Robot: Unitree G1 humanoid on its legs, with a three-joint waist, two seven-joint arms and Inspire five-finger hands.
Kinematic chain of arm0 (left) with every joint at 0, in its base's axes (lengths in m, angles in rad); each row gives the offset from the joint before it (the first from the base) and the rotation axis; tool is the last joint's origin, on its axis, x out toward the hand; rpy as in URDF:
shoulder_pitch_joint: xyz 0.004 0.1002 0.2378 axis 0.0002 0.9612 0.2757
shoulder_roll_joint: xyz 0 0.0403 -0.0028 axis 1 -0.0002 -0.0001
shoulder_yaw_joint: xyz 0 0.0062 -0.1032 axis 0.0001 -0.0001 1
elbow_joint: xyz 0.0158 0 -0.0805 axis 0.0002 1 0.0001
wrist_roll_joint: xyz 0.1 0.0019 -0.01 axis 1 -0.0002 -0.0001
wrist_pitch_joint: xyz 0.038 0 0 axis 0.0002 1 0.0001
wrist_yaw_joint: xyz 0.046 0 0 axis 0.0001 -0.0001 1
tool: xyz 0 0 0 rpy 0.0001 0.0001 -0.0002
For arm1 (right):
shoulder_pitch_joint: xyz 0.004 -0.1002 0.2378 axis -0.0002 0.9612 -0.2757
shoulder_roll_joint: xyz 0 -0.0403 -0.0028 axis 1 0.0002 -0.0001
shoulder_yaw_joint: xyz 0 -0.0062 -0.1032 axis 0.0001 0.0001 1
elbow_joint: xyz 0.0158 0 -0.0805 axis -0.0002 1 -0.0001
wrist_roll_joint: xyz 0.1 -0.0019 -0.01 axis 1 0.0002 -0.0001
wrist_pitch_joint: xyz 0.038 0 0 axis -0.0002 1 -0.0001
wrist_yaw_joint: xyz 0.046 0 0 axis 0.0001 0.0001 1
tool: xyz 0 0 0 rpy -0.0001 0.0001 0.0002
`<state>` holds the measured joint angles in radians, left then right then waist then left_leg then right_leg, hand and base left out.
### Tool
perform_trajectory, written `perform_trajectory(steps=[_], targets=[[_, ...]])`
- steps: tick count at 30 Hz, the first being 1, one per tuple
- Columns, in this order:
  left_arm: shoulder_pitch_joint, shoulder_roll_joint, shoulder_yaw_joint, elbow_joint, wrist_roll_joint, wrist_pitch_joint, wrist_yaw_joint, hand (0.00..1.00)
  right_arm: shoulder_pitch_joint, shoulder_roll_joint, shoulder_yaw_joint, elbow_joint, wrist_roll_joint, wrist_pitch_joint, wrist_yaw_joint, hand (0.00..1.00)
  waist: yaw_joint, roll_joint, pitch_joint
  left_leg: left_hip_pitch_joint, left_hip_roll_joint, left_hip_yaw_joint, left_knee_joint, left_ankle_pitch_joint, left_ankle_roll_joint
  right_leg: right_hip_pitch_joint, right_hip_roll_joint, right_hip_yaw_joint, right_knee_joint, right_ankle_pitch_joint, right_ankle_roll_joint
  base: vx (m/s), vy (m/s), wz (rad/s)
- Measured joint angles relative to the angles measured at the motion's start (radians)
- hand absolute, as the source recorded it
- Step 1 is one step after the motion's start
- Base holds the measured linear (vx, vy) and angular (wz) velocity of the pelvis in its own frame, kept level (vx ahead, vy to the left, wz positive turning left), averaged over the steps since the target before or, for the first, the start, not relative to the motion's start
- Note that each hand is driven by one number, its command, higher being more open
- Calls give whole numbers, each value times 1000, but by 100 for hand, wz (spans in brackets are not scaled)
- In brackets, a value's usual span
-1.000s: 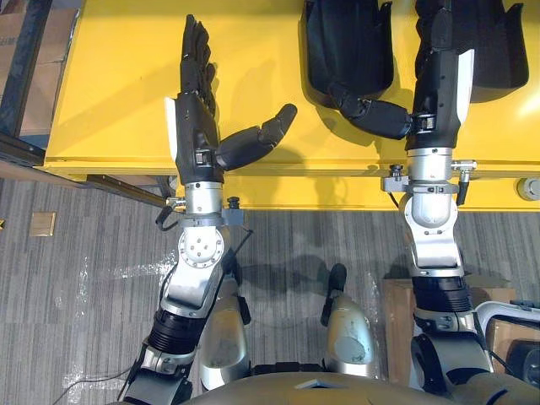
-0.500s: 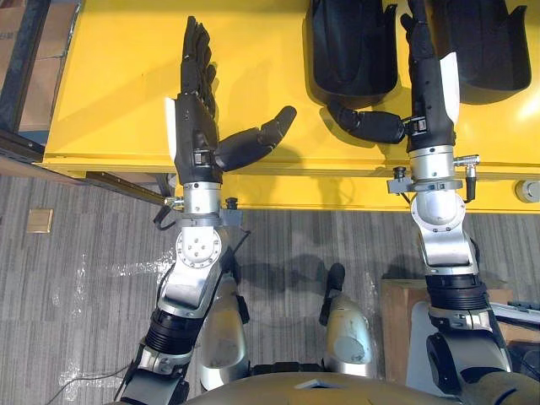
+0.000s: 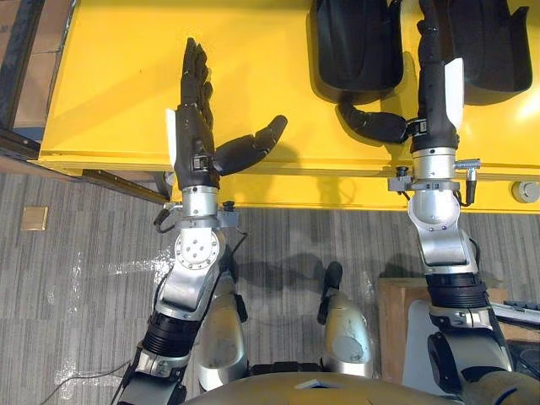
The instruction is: Walk over and take three plastic housings, then place them on the shelf
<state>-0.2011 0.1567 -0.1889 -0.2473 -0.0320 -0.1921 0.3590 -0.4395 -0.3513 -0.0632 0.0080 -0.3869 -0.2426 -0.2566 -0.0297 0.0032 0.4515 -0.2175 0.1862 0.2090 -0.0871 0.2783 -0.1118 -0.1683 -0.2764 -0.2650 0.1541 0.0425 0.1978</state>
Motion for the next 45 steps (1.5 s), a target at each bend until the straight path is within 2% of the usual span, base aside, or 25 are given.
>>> perform_trajectory(steps=[8, 15, 23, 27, 30, 33, 38, 43, 45], targets=[[-6, -1, -2, 2, 0, 1, -4, 100, -57, -9, 10, 40, -38, -3, -58, 100, 2, 0, 0, -4, -1, -6, 0, 2, 0, 0, 0, -5, 1, -1, -1, 0, 0, 0], [-13, -1, -1, 2, 0, 1, -20, 100, -96, -9, 30, 75, -35, -13, -58, 100, 3, 1, 0, -12, -1, -13, 0, 5, 2, -3, 0, -11, 1, -3, -5, 0, 0, 2], [-25, -1, -1, 6, -1, 2, -23, 100, -100, -27, 49, 71, 4, -61, -29, 100, 9, 2, 0, -11, -2, -24, 2, 11, 1, 5, 0, -22, 4, -1, -1, -5, -23, 4], [0, -4, -4, 0, 0, 1, -22, 100, 19, -18, 29, -69, 44, -62, -31, 100, 12, 6, -2, 24, -1, -22, 1, 3, -6, 41, 0, -22, 3, -8, -9, -3, -24, -2], [49, -5, -4, -14, 2, 1, -21, 100, 157, 44, -12, -204, 83, -81, -47, 100, 10, 8, -5, 58, 0, -11, -2, -22, -13, 69, 0, -16, -2, -15, -8, 3, -22, -8], [114, -22, -12, -27, 2, 1, -23, 100, 288, 99, -57, -259, 139, -94, -87, 100, 6, 12, -48, 86, 0, 18, -2, -40, -8, 91, 0, 0, -29, -12, -1, 30, -23, -22], [205, -34, -45, -31, -12, -7, -39, 100, 448, 178, -89, -258, 297, -91, -123, 100, -9, 15, -155, 168, 2, 88, -2, -62, -20, 151, 3, 45, -95, 16, 9, 92, -20, -37], [265, -43, -73, -33, -145, -18, -119, 100, 600, 273, -113, -258, 365, -35, -145, 100, -35, 19, -230, 267, 41, 204, -3, -97, -51, 186, 43, 136, -143, 30, -3, 57, -36, -61], [294, -44, -78, -33, -209, -27, -158, 100, 653, 292, -127, -258, 365, -6, -156, 100, -59, 20, -245, 292, 53, 240, -3, -106, -61, 184, 57, 168, -151, 33, -8, 8, -42, -65]])
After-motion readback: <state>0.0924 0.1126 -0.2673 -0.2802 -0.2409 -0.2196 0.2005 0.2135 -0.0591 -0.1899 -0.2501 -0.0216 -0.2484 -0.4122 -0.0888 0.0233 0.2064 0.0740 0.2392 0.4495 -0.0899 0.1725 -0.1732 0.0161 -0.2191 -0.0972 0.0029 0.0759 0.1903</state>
